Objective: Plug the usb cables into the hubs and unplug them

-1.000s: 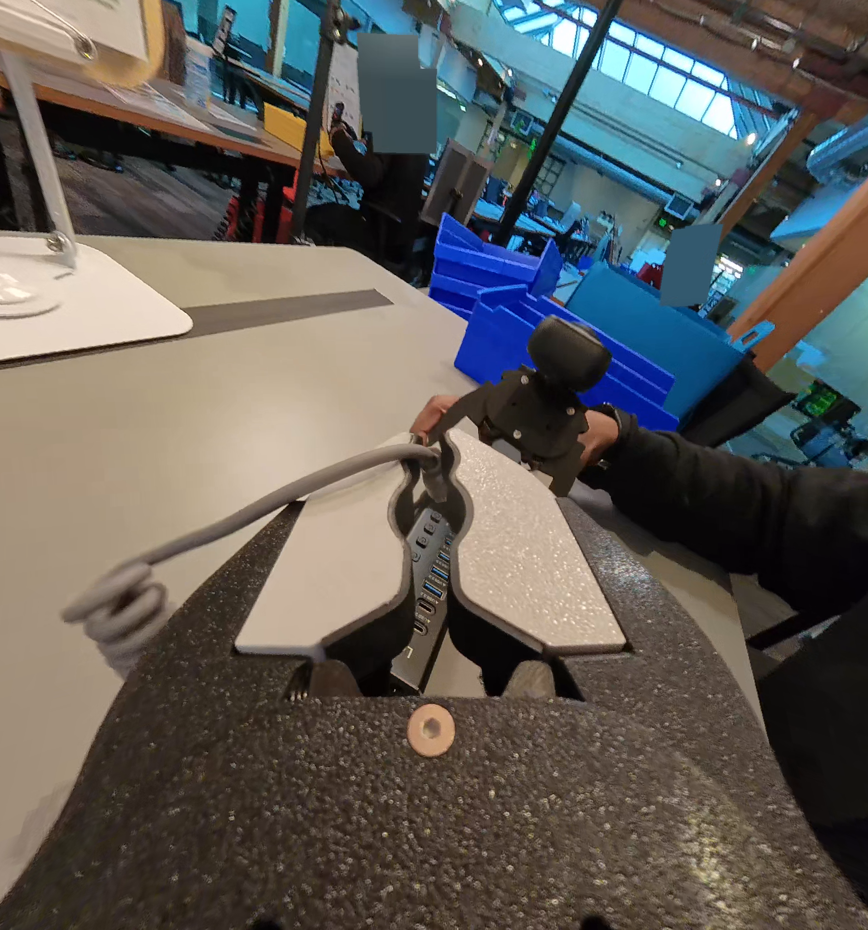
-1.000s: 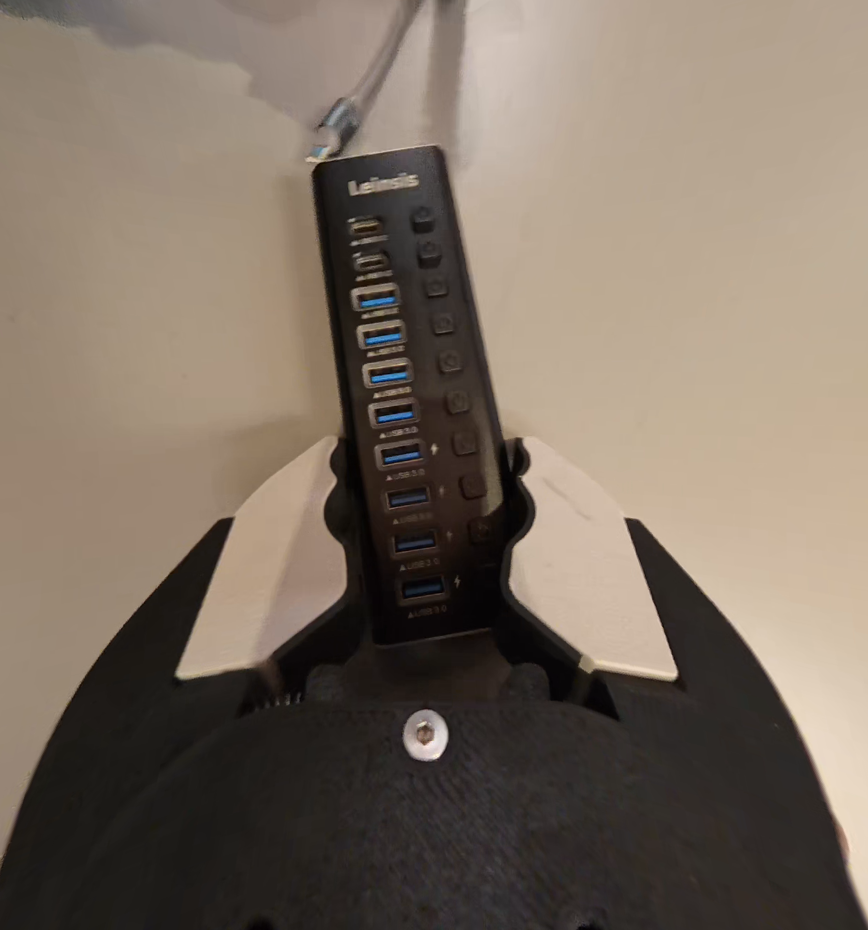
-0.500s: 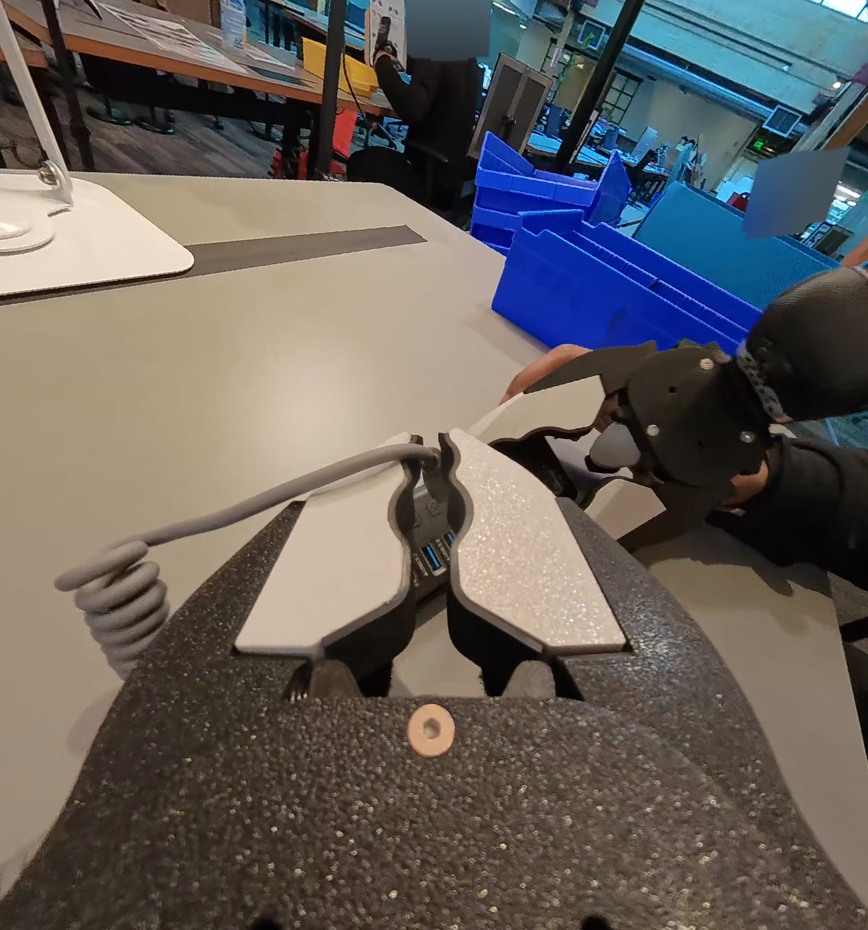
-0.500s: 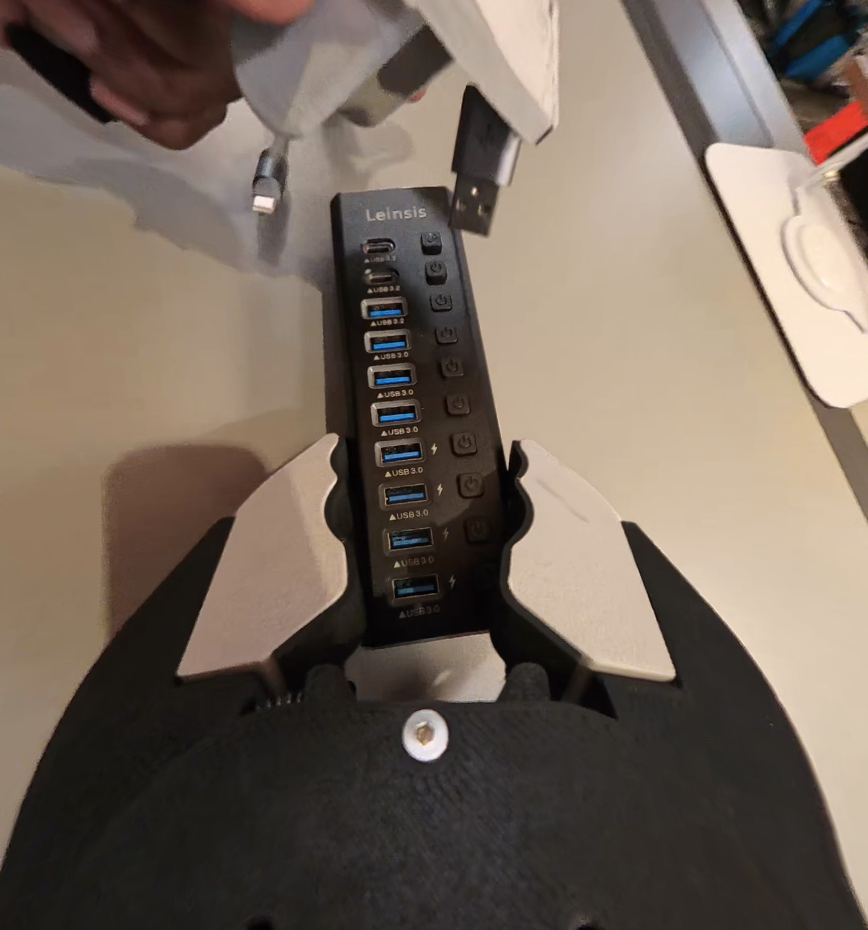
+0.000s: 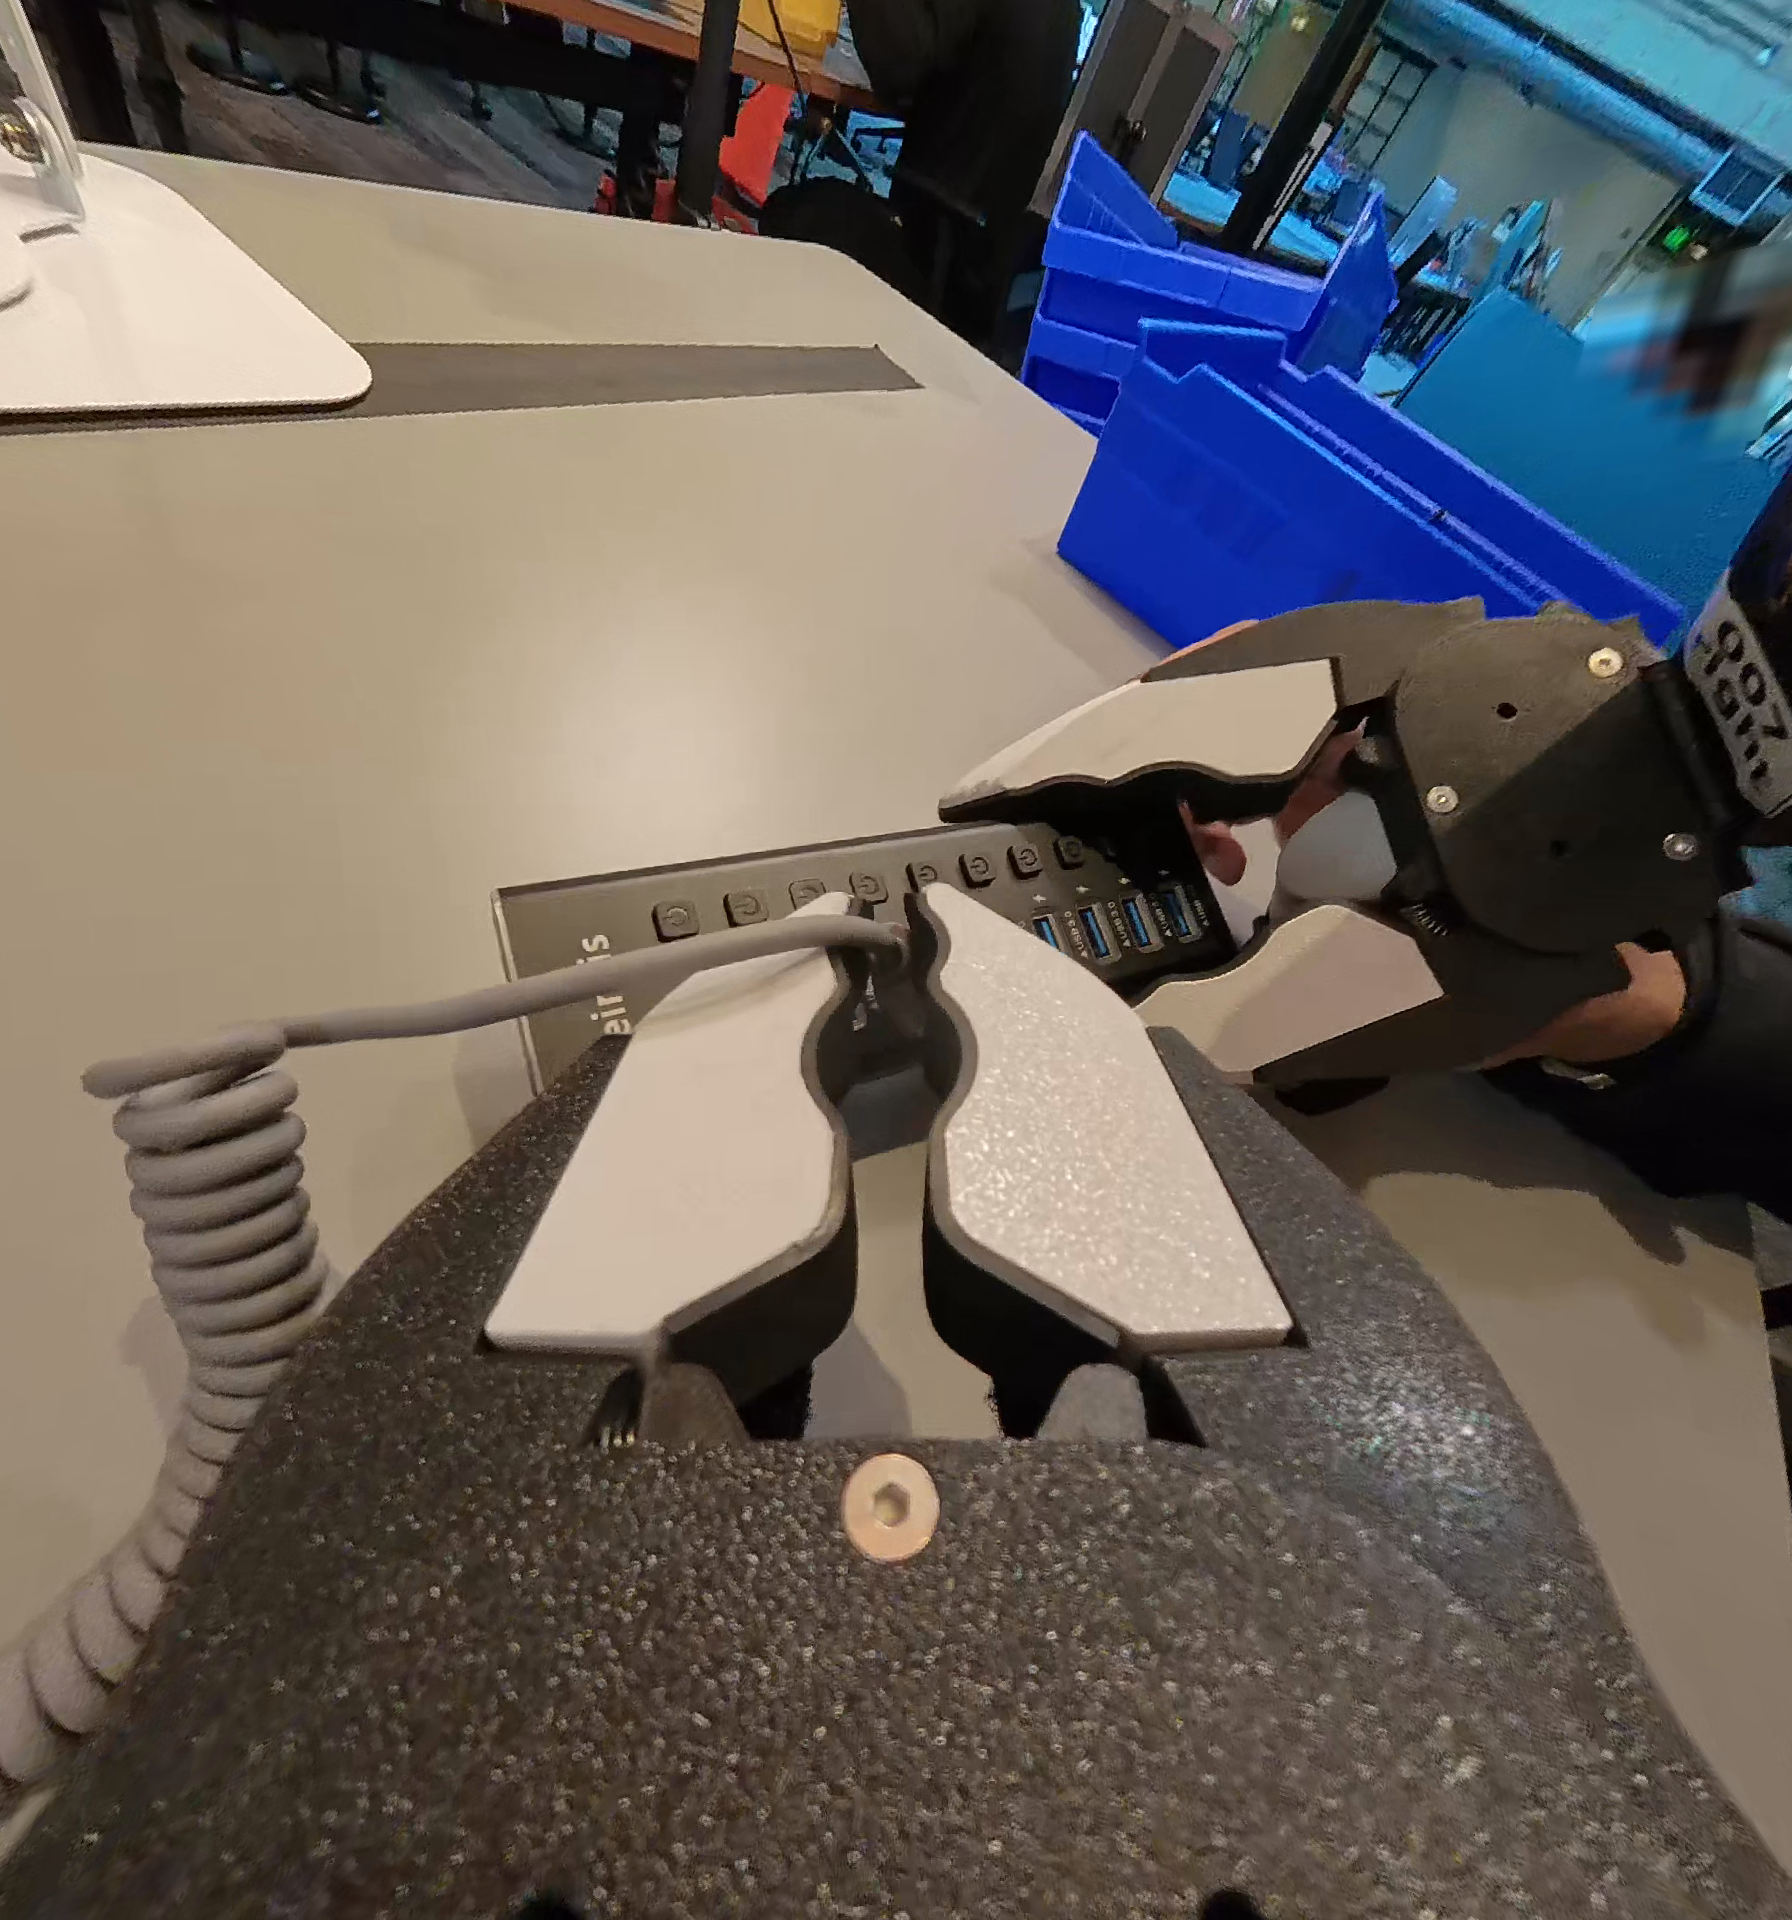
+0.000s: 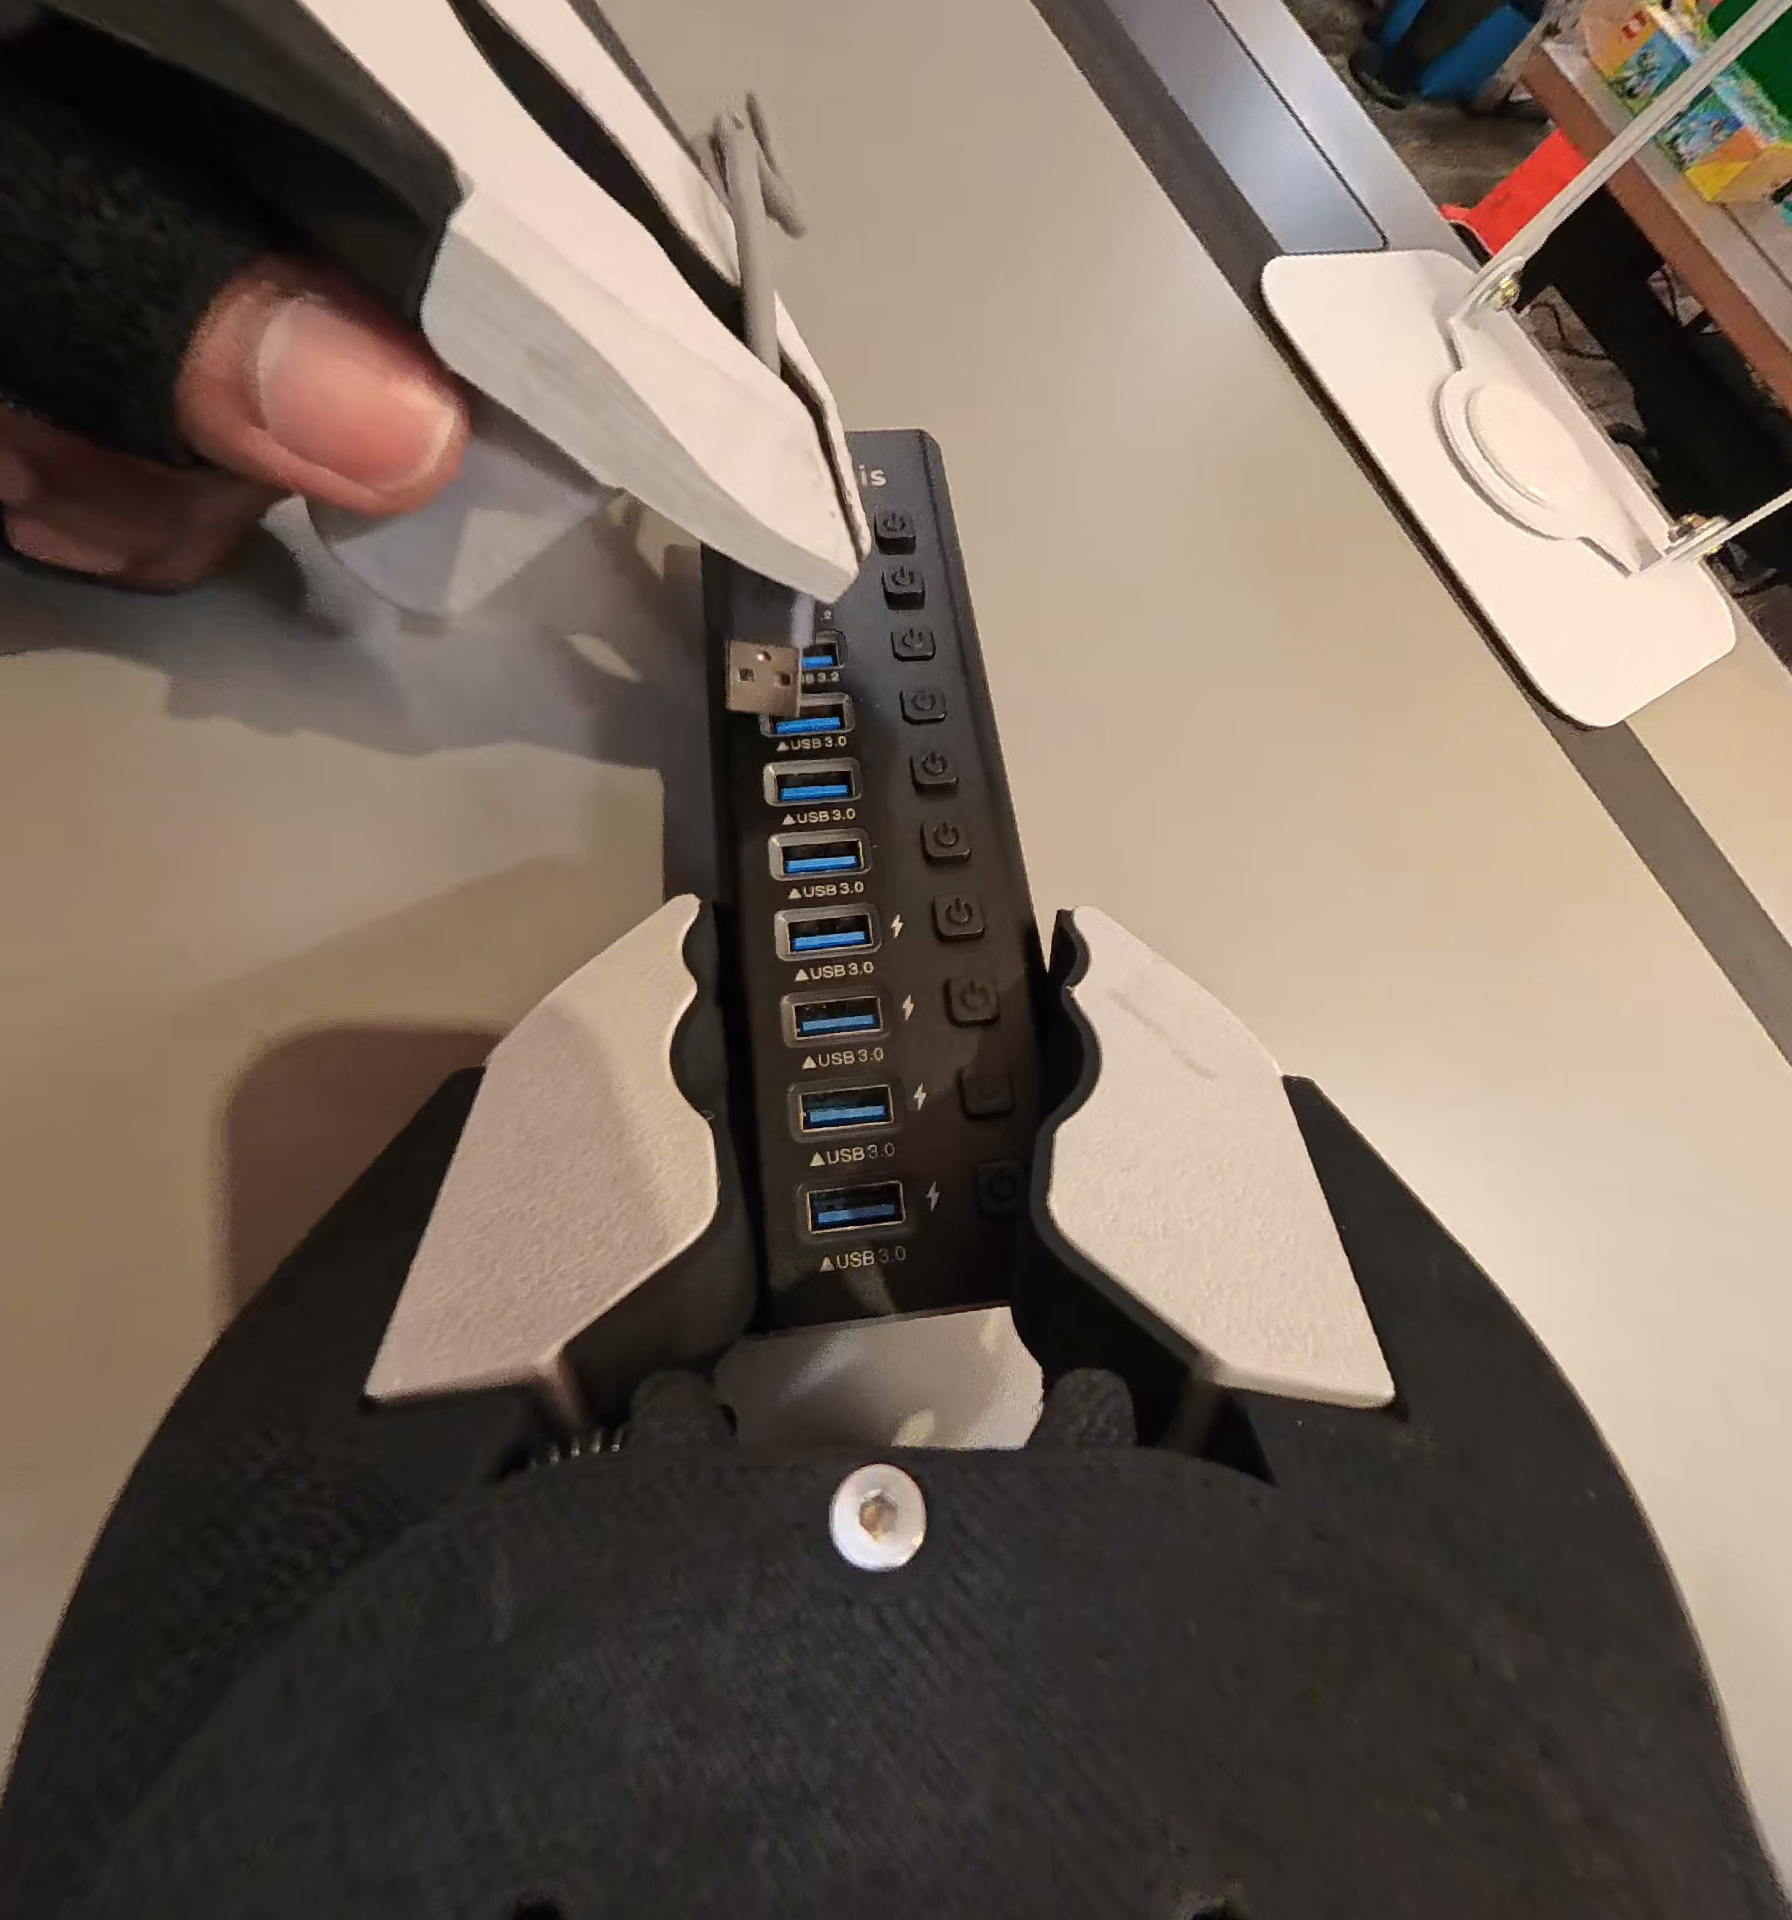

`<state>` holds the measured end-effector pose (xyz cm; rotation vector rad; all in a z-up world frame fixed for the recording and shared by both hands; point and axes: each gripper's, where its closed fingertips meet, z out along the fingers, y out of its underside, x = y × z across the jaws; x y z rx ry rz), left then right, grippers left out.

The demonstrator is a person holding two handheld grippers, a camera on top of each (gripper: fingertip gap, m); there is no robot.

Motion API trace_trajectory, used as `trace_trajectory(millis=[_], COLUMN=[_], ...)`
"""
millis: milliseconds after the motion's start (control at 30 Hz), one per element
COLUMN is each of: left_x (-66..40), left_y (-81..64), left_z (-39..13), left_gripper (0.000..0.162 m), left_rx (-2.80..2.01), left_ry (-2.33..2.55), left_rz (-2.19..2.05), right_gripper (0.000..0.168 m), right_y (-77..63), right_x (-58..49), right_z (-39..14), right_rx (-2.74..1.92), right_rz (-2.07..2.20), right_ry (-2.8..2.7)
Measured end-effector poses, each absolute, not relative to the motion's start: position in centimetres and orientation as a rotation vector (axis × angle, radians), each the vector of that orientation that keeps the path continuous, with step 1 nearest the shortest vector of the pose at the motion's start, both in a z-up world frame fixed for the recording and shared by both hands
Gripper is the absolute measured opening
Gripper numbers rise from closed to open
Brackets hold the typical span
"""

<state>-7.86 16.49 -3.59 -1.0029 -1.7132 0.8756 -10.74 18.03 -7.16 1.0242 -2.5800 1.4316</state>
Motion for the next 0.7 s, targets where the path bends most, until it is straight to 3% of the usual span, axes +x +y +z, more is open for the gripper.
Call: trace_trajectory(millis=[33,367,700], left_x=[-7.9,-5.9,-5.7], left_y=[16.5,14.6,14.6], left_z=[-3.5,1.3,2.3], left_gripper=[0.007,0.007,0.007], left_rx=[-0.982,-0.295,-0.303], left_ry=[-1.704,-1.253,-1.199], left_rz=[0.859,0.319,0.298], right_gripper=[0.058,0.059,0.059], right_y=[18.1,18.6,18.5], right_x=[-10.6,-9.8,-10.3], right_z=[-7.1,-6.2,-6.7], right_rx=[1.024,0.943,0.904], right_rz=[1.434,1.561,1.567], right_ry=[-2.592,-2.839,-2.880])
